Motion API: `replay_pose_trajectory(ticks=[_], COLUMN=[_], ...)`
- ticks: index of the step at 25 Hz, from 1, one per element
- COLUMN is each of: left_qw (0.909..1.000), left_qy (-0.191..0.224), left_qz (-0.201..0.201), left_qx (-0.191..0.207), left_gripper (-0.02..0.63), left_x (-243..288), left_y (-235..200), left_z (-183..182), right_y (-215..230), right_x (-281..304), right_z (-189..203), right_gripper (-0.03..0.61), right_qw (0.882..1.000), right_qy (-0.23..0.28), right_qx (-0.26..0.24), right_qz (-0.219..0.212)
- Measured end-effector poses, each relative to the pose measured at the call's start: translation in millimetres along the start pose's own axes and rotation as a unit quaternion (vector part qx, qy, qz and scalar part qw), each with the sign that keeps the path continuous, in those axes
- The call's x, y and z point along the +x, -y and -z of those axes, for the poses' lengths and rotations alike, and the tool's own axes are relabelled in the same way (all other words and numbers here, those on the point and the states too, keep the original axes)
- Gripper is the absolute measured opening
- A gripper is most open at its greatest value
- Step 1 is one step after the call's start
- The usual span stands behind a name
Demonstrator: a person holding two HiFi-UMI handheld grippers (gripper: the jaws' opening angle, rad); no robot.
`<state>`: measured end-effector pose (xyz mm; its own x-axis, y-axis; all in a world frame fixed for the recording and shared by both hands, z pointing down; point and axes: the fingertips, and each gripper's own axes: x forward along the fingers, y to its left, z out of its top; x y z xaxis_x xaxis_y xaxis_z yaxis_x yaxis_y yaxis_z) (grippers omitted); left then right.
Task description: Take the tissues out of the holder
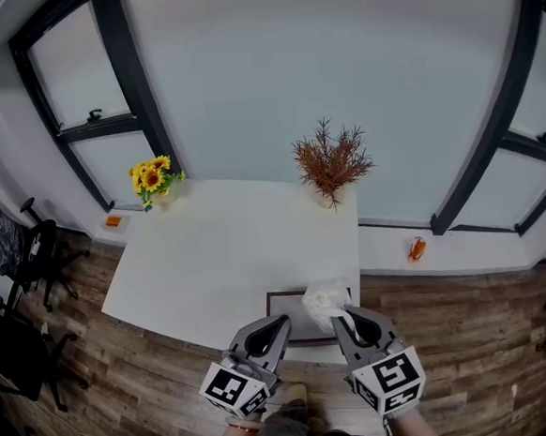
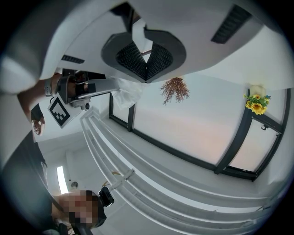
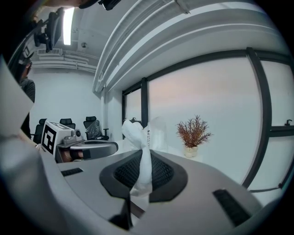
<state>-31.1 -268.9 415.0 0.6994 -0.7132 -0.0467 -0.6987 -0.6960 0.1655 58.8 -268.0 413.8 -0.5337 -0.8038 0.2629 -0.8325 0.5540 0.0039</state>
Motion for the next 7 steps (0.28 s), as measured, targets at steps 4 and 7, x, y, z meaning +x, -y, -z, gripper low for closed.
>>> replay_pose_trajectory(ticks=[4, 7], left_qw=[1.0000, 1.0000], left_qy=[-0.001, -0.002], left_qz=[0.002, 0.004], left_qx=[-0.003, -0.003], left_gripper=[0.008, 0.007], left_x=[1.4, 3.5], left_y=[-0.2, -1.0], left_z=[1.2, 2.1], right_y=[1.0, 2.4], right_x=[0.9, 2.7], right_z=[1.2, 2.8], right_gripper=[0.035, 0.035], right_qw=[1.000, 1.000], right_qy=[-0.002, -0.004], right_qx=[0.004, 0.002], right_qz=[0.001, 0.001])
